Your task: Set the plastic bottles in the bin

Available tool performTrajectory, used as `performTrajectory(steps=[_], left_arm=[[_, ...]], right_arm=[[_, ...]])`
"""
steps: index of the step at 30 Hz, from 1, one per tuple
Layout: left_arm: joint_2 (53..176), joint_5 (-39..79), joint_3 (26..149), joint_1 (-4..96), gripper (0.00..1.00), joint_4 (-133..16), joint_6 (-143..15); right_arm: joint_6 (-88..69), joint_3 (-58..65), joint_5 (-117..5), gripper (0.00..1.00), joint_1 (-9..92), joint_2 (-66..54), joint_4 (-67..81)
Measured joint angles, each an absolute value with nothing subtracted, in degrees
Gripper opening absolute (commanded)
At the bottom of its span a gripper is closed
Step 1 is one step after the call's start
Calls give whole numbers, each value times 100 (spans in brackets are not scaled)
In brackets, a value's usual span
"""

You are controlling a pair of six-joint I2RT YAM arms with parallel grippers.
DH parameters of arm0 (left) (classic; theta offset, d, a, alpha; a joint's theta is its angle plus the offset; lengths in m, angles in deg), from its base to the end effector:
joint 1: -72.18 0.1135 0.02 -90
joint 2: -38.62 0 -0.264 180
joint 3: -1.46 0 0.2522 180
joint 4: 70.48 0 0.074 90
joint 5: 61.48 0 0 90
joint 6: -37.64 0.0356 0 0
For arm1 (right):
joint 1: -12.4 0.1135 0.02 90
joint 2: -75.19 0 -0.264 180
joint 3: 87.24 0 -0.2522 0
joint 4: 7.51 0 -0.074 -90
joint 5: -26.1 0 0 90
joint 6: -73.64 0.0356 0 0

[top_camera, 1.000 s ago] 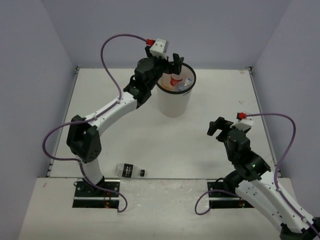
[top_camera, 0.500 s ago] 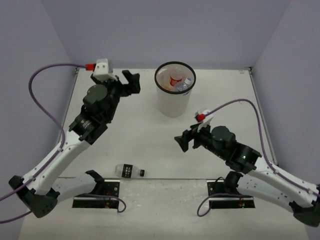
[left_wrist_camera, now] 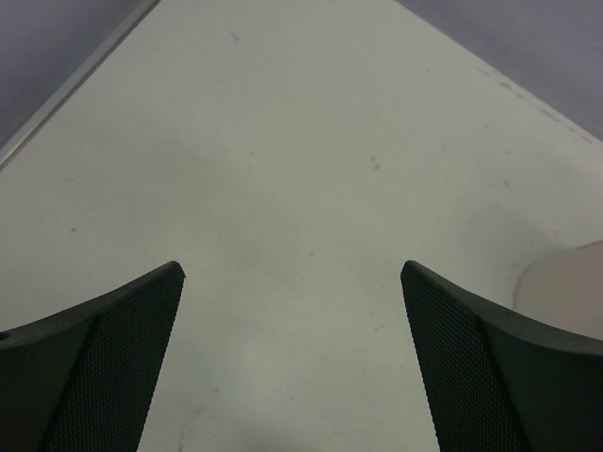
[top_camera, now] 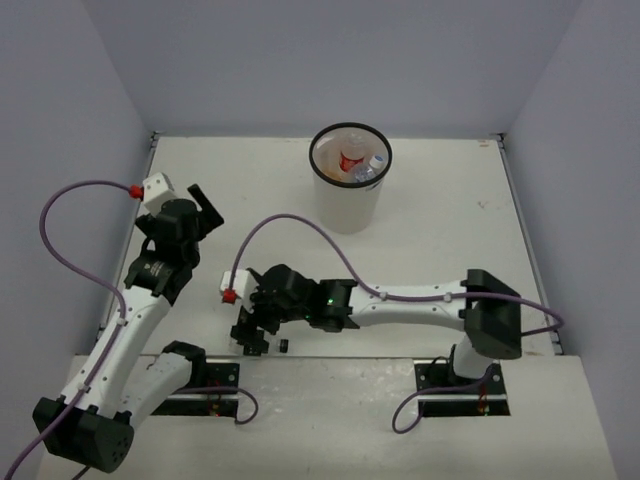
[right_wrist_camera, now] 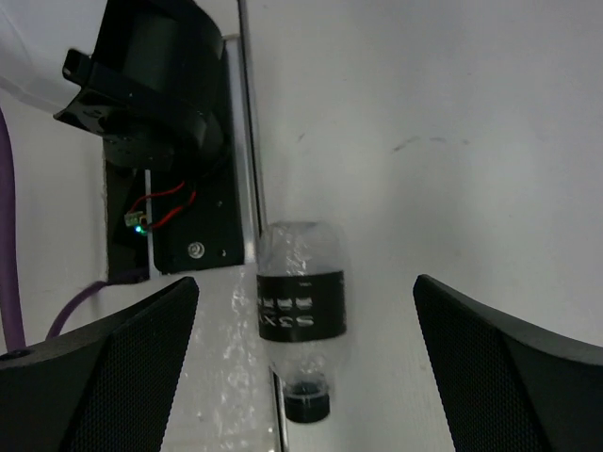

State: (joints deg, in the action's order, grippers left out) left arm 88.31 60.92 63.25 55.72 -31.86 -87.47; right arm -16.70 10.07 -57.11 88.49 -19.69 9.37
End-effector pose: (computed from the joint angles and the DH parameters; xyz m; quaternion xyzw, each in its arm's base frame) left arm 0.1866 -0.0352 0.3212 -0.2772 0.7821 -0.0061 0.5581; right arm 0.0884 0.3743 0.2702 -0.5559 0.6575 0.3510 0.3682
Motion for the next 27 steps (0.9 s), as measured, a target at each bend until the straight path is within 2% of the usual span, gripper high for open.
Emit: performTrajectory(steps=[4, 11, 15, 17, 18, 19, 20, 21, 27], left_arm=[[8997, 6070, 6230, 5970, 100, -2979, -8979], [8483, 5952, 6084, 6017, 100, -2904, -9086], [8329, 5870, 6084, 6017, 100, -2924, -9090], [8345, 5807, 6084, 6017, 100, -2924, -9090], [8360, 5765, 6082, 6017, 100, -2924, -9090], [8375, 5724, 6078, 6017, 100, -2926, -9090], [8388, 5683, 6067, 6017, 100, -2930, -9090], [8403, 5651, 6062, 6017, 100, -2930, -9090], [8492, 5525, 6058, 6017, 100, -2972, -9088]], right_arm=[[-1725, 699, -5434, 99, 9001, -3052, 734], [-1672, 593, -5431, 98, 9007, -4008, 721], [-1502, 748, -5626, 81, 9038, -4123, 350], [-1402, 883, -5715, 67, 9040, -4105, 82], [-1381, 953, -5761, 30, 9042, -4086, -31], [-1346, 1037, -5828, 30, 9042, -4061, -114], [-1309, 1164, -5876, 21, 9040, -4003, -264], [-1291, 1294, -5934, 17, 9040, -3889, -321], [-1326, 1725, -6173, 16, 8850, -2844, -321]])
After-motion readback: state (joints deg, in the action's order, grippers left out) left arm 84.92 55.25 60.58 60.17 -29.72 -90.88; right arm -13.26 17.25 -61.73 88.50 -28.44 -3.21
